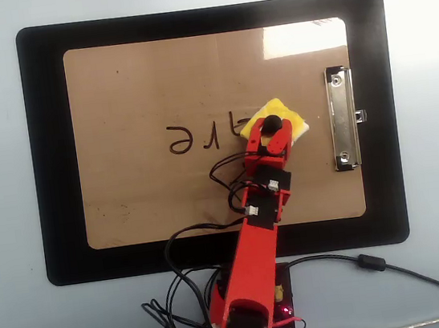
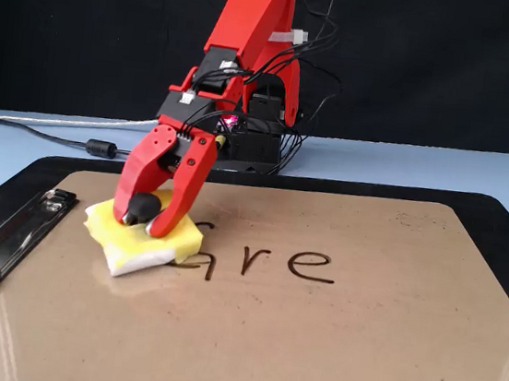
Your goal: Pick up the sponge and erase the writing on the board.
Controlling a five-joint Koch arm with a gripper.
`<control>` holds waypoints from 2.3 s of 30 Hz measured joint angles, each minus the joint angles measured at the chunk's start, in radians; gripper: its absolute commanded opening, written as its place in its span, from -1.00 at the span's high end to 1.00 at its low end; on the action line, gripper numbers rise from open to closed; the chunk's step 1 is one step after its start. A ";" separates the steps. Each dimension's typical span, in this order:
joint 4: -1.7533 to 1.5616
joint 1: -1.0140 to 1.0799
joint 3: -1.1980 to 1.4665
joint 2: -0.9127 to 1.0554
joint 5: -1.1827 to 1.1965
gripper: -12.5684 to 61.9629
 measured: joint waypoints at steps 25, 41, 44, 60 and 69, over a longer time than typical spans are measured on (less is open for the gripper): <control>-0.098 -0.104 0.152 0.064 -0.195 0.88; -0.094 -0.118 0.511 0.463 -0.198 0.88; -0.095 -0.133 0.264 0.198 -0.199 0.88; -0.161 -0.051 0.779 0.696 -0.202 0.88; -0.261 0.020 0.086 -0.104 -0.190 0.88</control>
